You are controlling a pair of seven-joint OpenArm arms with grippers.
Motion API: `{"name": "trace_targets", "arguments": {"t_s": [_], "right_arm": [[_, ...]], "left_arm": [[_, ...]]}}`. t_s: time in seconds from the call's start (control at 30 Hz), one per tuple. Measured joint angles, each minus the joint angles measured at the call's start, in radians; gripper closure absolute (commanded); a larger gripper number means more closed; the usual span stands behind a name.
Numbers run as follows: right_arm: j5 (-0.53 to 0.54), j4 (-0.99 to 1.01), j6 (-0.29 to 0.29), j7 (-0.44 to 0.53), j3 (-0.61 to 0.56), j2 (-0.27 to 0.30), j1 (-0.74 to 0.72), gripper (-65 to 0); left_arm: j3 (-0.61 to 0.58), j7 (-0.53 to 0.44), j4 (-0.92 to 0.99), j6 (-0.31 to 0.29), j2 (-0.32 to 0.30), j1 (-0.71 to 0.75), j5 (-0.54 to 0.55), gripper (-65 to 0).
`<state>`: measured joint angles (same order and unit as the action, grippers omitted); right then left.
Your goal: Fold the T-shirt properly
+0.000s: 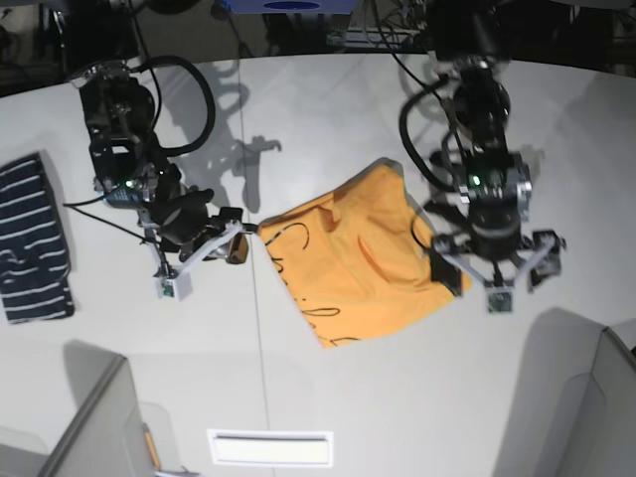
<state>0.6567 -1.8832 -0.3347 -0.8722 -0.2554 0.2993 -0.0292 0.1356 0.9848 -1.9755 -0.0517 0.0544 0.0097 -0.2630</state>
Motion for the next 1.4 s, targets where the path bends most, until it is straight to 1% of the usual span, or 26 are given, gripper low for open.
{"name": "trace_targets", "arguments": {"t_s": [0.03,0.07,0.1,0.13,0.27,0.37,0.47,0.57,0.7,0.87,0.97,1.0,1.03,1.13,1.17,1.27,1.4], "right_arm": [[0.001,0.0,0.0,0.002,0.0,0.0,0.0,-25.1],[0.006,0.0,0.0,0.002,0.0,0.0,0.0,-25.1],[0.004,0.0,0.003,0.0,0.0,0.0,0.001,-25.1],[0.0,0.0,0.001,-0.001,0.0,0.0,0.0,-25.1],[0.001,0.0,0.002,-0.001,0.0,0.0,0.0,-25.1],[0.001,0.0,0.002,-0.002,0.0,0.0,0.0,-25.1],[0.0,0.0,0.002,-0.002,0.0,0.0,0.0,-25.1],[0.001,0.0,0.002,-0.002,0.0,-0.001,0.0,-25.1],[0.0,0.0,0.002,-0.002,0.0,0.0,0.002,-25.1],[0.001,0.0,0.002,-0.002,0.0,0.0,0.002,-25.1],[0.0,0.0,0.002,-0.002,0.0,0.0,0.002,-25.1],[0.0,0.0,0.002,-0.002,0.0,0.0,0.003,-25.1],[0.0,0.0,0.002,-0.002,0.0,0.0,0.003,-25.1],[0.001,0.0,0.002,-0.003,0.0,0.0,0.003,-25.1],[0.0,0.0,0.002,-0.002,0.0,0.0,0.003,-25.1],[0.0,0.0,0.002,-0.003,0.0,0.0,0.003,-25.1],[0.0,0.0,0.002,-0.002,0.0,0.0,0.003,-25.1]], "left_arm": [[-0.018,0.006,0.003,-0.001,0.024,0.04,0.002,-57.8],[-0.034,0.031,0.018,-0.003,0.046,0.082,0.01,-57.9],[-0.048,0.038,0.024,-0.016,0.064,0.125,0.03,-57.9],[-0.06,0.034,0.024,-0.016,0.071,0.154,0.061,-57.9],[-0.06,0.022,0.019,-0.003,0.056,0.208,0.22,-57.9],[-0.06,0.015,0.022,0.0,0.055,0.229,0.288,-57.9],[-0.068,0.02,0.043,0.0,0.059,0.226,0.283,-57.8],[-0.112,0.018,0.056,0.003,0.051,0.229,0.262,-57.8],[-0.154,0.017,0.089,-0.001,0.061,0.237,0.276,-57.8],[-0.138,0.011,0.161,0.003,0.055,0.24,0.27,-57.8],[-0.143,-0.055,0.164,0.002,0.055,0.245,0.276,-56.9],[-0.146,-0.058,0.164,0.0,0.056,0.249,0.277,-54.3],[-0.149,-0.057,0.164,0.0,0.056,0.255,0.28,-49.4],[-0.148,-0.048,0.165,0.0,0.056,0.269,0.28,-30.1],[-0.143,-0.051,0.165,0.0,0.056,0.266,0.28,-24.7],[-0.141,-0.053,0.165,0.0,0.056,0.259,0.28,-14.2],[-0.141,-0.053,0.159,0.0,0.056,0.262,0.278,-3.8]]}}
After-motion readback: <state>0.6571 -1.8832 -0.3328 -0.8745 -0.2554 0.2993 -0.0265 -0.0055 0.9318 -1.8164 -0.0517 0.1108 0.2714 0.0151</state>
